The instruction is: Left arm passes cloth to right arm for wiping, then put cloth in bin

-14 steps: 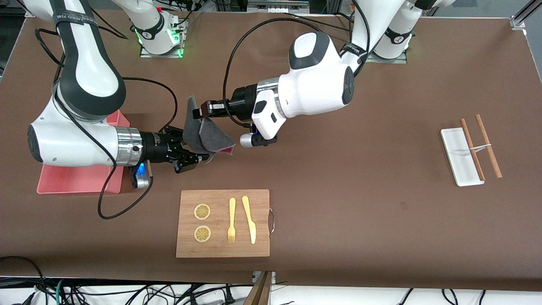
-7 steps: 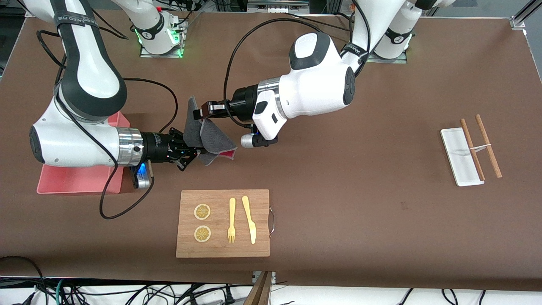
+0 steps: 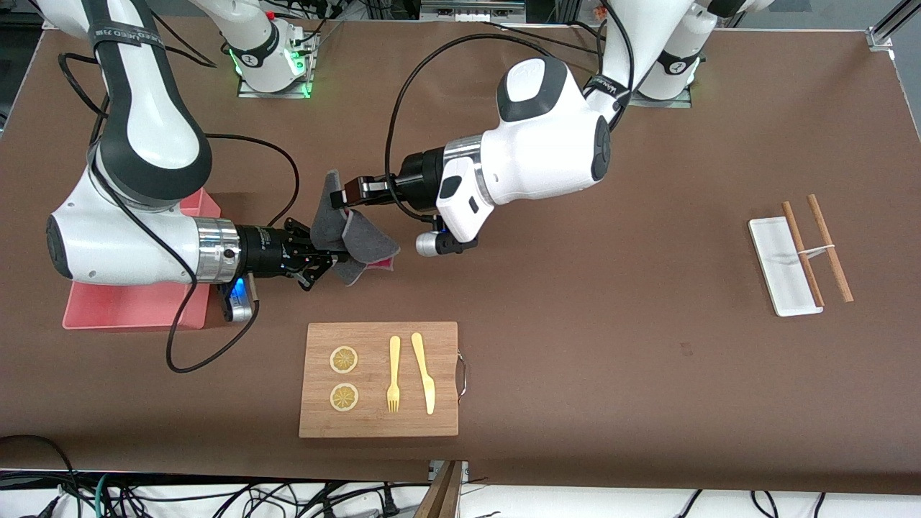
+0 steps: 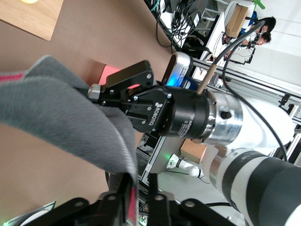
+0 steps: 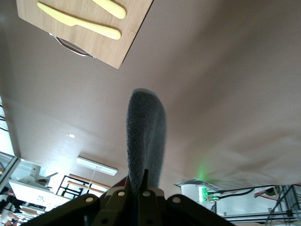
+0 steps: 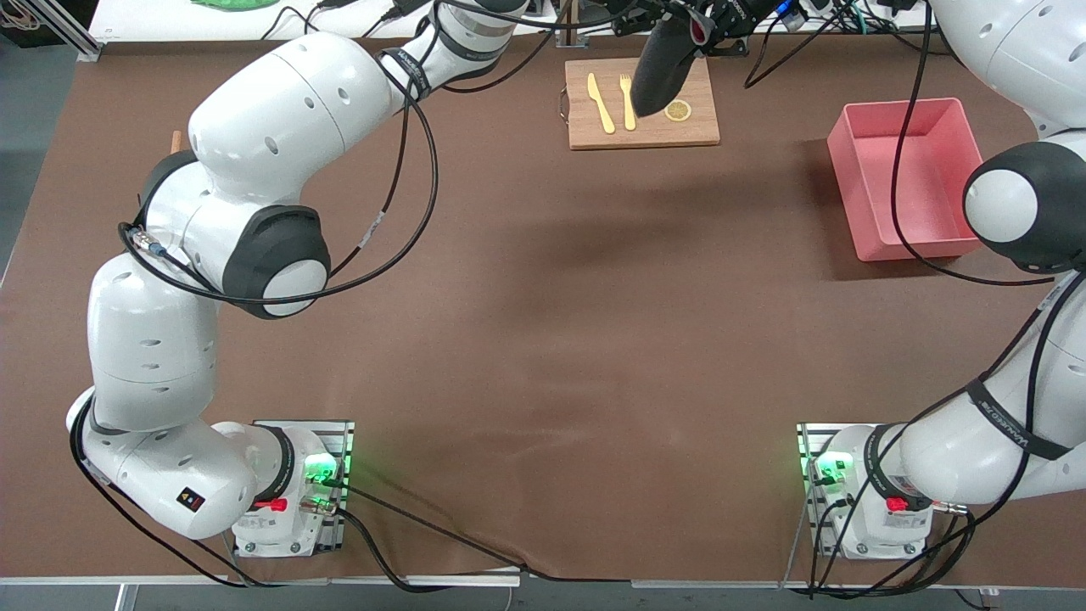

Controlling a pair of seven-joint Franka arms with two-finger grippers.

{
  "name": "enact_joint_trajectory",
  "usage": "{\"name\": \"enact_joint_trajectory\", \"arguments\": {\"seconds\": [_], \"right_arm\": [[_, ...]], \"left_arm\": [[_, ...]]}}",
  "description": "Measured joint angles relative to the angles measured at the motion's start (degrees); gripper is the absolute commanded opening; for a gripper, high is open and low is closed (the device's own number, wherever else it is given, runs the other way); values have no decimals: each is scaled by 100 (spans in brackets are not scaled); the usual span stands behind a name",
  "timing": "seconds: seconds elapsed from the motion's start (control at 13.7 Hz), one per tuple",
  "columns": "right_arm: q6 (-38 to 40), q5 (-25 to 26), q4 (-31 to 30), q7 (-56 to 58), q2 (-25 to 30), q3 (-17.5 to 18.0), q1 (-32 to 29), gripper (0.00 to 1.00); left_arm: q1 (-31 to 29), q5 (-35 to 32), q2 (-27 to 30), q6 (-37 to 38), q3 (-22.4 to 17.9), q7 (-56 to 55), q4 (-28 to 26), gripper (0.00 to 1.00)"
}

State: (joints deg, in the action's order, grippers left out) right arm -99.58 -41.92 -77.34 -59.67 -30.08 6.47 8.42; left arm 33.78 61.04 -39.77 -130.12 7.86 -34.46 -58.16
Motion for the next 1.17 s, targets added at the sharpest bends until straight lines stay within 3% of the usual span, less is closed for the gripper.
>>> {"name": "enact_joint_trajectory", "arguments": {"seconds": [0.15, 0.29, 0.66, 0.88, 1.17], "right_arm": [[179, 5, -5, 169, -72, -19, -6, 0], [239, 147, -13, 246, -160, -33, -6, 0], [251, 873, -41, 464, -522, 3, 207, 0], [191, 1790, -55, 499, -816, 22, 610, 0], [-42, 2515, -69, 505, -1249, 25, 1161, 0]], "left_arm": [[-200, 0, 75, 91, -17, -2, -36, 100], [-607, 0, 212, 679, -46, 7, -180, 100], [-2406, 9, 386, 3095, -92, 1046, -834, 100], [-3430, -97, 508, 4523, -113, 1161, -839, 100], [-4066, -2185, 1050, 5734, -95, 1646, -841, 100]]}}
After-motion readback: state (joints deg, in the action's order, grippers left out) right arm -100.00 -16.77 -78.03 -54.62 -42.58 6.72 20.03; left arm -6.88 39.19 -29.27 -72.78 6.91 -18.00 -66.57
